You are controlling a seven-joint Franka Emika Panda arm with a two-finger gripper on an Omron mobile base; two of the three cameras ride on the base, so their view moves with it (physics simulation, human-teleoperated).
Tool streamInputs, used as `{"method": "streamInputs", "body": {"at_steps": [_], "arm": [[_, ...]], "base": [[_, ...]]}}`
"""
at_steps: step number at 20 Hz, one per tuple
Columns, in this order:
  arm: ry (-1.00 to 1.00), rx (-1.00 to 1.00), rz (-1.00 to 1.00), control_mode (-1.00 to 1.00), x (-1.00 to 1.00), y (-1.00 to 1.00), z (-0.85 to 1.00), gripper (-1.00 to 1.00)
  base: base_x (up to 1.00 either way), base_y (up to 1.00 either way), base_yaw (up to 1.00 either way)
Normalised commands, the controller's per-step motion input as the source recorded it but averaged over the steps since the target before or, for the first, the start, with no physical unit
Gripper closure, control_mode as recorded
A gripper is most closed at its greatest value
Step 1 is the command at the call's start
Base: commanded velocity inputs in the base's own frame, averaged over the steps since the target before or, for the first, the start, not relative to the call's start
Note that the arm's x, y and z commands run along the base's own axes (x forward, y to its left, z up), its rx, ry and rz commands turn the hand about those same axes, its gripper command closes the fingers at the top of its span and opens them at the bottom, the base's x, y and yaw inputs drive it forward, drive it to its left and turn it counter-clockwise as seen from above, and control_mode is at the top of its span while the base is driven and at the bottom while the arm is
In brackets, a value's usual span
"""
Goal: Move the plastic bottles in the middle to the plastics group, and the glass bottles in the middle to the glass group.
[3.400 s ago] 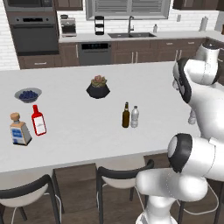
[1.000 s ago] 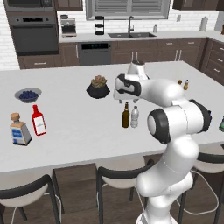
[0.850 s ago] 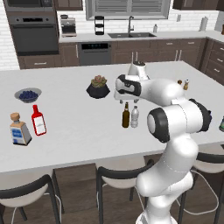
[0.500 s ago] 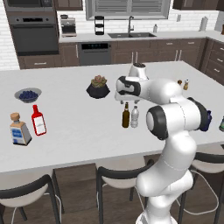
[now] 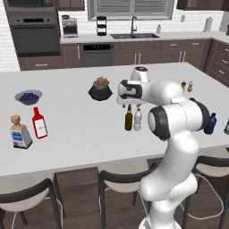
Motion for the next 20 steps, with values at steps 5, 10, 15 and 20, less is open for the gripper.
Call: {"method": "streamInputs", "body": {"at_steps": [5,10,15,20], "arm": [[0.0,0.0,0.0,-1.0,0.07,0.0,-0.11,-1.0],[0.0,0.0,0.0,-1.0,0.01,0.0,-0.09,-1.0],[0.0,-0.01,0.0,-1.0,0.06,0.07,-0.06,-1.0],[0.0,0.0,0.0,-1.0,0.05,0.05,0.0,-1.0]], "base": [[0.0,0.0,0.0],[0.0,0.0,0.0],[0.0,0.0,0.0],[0.0,0.0,0.0]]}}
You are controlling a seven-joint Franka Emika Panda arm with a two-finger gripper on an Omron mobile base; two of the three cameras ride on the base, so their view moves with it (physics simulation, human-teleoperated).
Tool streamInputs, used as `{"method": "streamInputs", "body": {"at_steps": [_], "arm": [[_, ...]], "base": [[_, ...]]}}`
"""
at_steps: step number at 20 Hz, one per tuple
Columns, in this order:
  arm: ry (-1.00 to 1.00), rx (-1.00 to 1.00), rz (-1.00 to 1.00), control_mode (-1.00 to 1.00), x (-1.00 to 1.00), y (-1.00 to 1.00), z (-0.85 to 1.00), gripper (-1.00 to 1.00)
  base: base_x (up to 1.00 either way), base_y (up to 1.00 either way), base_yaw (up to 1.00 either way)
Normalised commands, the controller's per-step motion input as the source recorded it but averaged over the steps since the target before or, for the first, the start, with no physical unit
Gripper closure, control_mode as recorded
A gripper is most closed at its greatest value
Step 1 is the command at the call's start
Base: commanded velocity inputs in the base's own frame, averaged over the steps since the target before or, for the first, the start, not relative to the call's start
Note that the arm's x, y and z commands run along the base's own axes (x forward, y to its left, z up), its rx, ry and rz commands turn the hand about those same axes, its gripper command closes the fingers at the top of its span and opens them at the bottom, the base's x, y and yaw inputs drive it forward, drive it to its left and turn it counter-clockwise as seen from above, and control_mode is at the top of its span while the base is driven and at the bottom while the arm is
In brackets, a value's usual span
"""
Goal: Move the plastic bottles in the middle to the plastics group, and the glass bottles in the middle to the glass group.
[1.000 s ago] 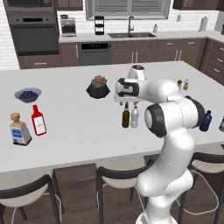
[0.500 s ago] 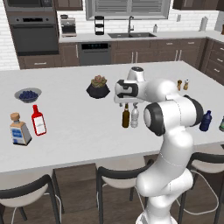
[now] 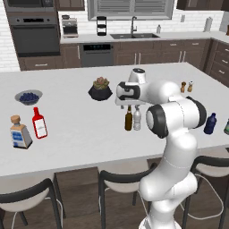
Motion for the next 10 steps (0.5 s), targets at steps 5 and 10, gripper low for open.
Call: {"method": "streamInputs", "body": {"at_steps": [5,10], "arm": [[0.0,0.0,0.0,-1.0,0.0,0.0,0.0,-1.0],[0.0,0.0,0.0,-1.0,0.0,0.0,0.0,-1.0]], "base": [[0.0,0.0,0.0],[0.0,0.0,0.0]]}}
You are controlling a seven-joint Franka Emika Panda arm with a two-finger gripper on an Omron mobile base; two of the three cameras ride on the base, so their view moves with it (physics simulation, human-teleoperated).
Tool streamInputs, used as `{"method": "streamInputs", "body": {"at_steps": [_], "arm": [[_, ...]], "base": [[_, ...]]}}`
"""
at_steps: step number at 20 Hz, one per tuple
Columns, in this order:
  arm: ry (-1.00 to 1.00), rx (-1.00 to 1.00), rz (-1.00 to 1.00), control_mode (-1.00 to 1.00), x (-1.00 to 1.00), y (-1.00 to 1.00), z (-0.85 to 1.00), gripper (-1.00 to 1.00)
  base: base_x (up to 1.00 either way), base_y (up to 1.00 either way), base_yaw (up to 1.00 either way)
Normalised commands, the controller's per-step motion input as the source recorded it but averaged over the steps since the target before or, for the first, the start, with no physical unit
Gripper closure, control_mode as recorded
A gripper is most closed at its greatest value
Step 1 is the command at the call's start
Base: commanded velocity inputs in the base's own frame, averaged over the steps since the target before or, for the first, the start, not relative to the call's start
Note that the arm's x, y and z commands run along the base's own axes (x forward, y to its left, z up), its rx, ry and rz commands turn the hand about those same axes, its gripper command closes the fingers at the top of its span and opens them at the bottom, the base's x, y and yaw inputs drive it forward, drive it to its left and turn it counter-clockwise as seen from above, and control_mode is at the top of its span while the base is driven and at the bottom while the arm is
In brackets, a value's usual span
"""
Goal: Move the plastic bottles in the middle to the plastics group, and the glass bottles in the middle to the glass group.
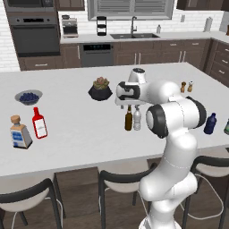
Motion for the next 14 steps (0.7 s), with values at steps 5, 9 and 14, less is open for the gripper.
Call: {"method": "streamInputs", "body": {"at_steps": [5,9,14], "arm": [[0.0,0.0,0.0,-1.0,0.0,0.0,0.0,1.0],[0.0,0.0,0.0,-1.0,0.0,0.0,0.0,1.0],[0.0,0.0,0.0,-1.0,0.0,0.0,0.0,1.0]], "base": [[0.0,0.0,0.0],[0.0,0.0,0.0],[0.0,0.0,0.0]]}}
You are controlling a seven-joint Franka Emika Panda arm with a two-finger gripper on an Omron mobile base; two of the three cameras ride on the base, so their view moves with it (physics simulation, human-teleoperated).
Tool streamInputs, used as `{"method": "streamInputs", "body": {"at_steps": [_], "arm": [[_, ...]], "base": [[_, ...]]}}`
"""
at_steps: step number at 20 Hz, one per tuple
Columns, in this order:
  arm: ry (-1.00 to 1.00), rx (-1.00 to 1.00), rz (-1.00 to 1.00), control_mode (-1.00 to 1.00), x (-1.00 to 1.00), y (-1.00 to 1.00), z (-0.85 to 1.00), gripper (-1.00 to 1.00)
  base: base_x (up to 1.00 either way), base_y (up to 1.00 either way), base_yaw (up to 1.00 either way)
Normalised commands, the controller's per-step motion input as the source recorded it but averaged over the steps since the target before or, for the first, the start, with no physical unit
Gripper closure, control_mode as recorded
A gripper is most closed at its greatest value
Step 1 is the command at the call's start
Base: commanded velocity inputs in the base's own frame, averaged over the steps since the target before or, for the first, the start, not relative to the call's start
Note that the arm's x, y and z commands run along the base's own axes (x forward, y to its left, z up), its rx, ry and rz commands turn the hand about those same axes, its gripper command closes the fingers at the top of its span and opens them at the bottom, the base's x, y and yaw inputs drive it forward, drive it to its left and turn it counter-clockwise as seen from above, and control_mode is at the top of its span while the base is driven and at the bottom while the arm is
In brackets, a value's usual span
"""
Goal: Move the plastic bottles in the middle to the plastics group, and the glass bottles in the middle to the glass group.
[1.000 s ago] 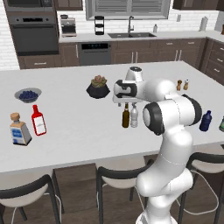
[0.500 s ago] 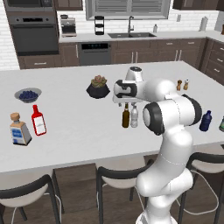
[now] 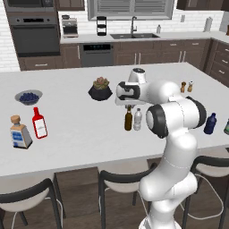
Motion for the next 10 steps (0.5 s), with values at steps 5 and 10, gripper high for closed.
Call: {"method": "streamInputs", "body": {"at_steps": [5,10], "arm": [[0.0,0.0,0.0,-1.0,0.0,0.0,0.01,1.0],[-0.01,0.0,0.01,-1.0,-0.25,0.14,0.46,1.0]], "base": [[0.0,0.0,0.0],[0.0,0.0,0.0]]}}
